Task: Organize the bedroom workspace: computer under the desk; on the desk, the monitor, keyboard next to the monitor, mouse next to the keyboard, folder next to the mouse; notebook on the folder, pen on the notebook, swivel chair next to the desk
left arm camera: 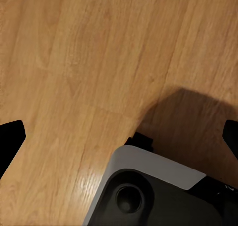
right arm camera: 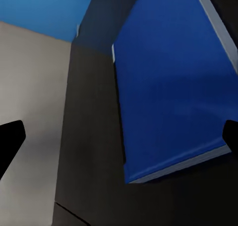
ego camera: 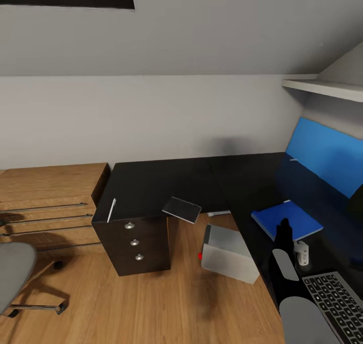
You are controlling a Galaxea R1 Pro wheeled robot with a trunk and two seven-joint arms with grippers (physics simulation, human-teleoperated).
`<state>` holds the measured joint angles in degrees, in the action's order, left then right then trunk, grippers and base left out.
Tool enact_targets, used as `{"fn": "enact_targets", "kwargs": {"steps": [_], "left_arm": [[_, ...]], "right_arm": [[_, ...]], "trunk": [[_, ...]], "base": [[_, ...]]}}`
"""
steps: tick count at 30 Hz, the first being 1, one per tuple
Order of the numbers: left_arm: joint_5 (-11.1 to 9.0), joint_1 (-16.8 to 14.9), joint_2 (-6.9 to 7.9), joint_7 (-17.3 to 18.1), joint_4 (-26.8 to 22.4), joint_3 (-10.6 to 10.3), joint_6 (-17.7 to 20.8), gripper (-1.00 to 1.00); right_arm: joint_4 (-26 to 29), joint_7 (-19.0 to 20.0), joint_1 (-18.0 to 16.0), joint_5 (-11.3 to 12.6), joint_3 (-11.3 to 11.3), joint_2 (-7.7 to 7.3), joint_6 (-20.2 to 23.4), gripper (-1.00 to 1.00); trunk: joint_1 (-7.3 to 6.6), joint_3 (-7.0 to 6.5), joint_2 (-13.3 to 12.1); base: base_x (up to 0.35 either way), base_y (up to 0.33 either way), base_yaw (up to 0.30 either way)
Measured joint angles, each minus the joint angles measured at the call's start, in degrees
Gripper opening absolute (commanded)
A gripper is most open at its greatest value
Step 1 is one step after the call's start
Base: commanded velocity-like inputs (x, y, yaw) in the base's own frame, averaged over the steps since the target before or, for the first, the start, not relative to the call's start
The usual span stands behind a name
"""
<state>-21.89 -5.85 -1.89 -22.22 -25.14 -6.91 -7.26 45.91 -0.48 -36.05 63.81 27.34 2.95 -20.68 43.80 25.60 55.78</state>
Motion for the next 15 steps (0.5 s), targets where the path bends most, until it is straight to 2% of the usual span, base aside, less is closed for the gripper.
{"fn": "enact_targets", "kwargs": {"steps": [7, 12, 15], "left_arm": [[0.05, 0.00, -0.04, 0.00, 0.00, -0.07, 0.06, 1.00], [0.07, 0.00, -0.03, 0.00, 0.00, -0.08, 0.05, 1.00], [0.08, 0.00, -0.04, 0.00, 0.00, -0.09, 0.02, 1.00]], "right_arm": [[3.09, -0.06, 0.35, -0.03, -4.40, 0.32, -0.18, 1.00], [4.31, -0.07, 0.76, 0.01, -5.56, 0.66, -0.22, 1.00], [4.62, -0.08, 0.96, 0.02, -6.27, 1.10, -0.22, 1.00]], "trunk": [[-1.54, -1.26, -2.81], [-2.64, -2.16, -4.82], [-2.64, -2.16, -4.83]], "base": [[0.000, 0.000, 0.000], [0.000, 0.000, 0.000], [0.000, 0.000, 0.000]]}}
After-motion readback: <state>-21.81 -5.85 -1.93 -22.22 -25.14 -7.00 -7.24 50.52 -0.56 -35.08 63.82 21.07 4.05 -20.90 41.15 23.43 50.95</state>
